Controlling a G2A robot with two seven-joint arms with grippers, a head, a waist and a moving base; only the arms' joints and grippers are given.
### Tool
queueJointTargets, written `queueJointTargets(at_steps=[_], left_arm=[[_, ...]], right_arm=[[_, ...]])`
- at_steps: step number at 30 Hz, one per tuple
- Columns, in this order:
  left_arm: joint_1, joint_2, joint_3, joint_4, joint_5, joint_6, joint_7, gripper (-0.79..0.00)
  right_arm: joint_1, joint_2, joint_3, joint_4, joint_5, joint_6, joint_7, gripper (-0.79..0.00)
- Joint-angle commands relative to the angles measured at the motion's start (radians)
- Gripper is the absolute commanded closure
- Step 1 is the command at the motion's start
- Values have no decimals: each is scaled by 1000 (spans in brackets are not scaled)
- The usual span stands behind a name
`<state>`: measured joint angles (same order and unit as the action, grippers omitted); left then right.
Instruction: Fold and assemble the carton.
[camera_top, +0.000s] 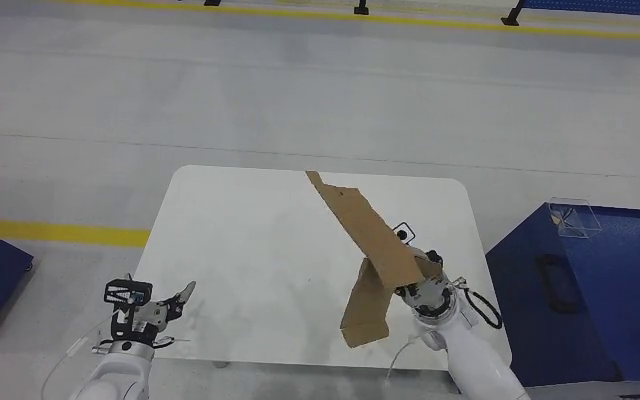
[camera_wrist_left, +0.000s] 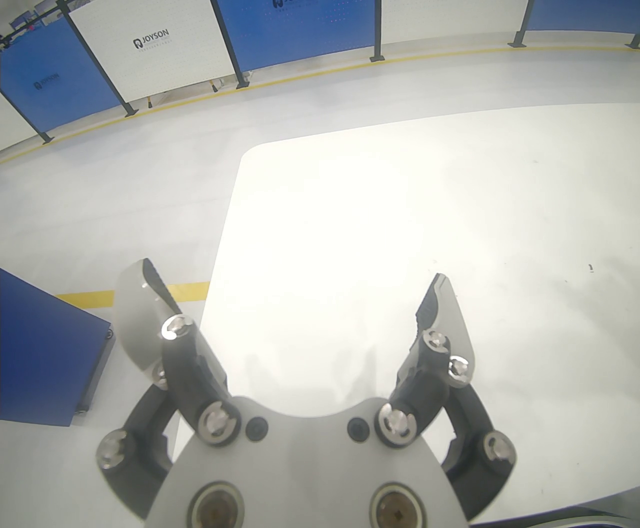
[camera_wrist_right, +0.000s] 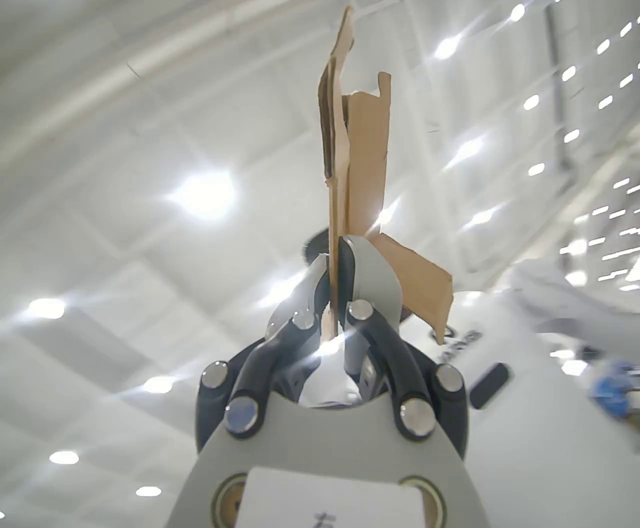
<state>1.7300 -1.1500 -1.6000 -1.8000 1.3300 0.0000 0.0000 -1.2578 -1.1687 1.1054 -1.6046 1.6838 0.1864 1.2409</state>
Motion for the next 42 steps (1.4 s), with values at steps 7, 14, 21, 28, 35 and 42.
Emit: queueJointTargets(at_steps=[7, 14, 21, 28, 35, 42], left_arm=[[0, 0, 0, 0, 0, 0, 0, -785], [0, 0, 0, 0, 0, 0, 0, -785], [0, 0, 0, 0, 0, 0, 0, -785], [0, 0, 0, 0, 0, 0, 0, -785], [0, 0, 0, 0, 0, 0, 0, -785], [0, 0, 0, 0, 0, 0, 0, -785]], right_arm=[[3, -34, -188, 39, 429, 572, -179, 0], [11, -51, -226, 98, 847, 799, -406, 0], [19, -58, -185, 78, 885, 806, -476, 0], [16, -52, -18, 4, 91, 350, -268, 0], [39, -45, 95, 49, -500, -361, -25, 0], [-15, -61, 138, -40, -1003, -1029, -263, 0]])
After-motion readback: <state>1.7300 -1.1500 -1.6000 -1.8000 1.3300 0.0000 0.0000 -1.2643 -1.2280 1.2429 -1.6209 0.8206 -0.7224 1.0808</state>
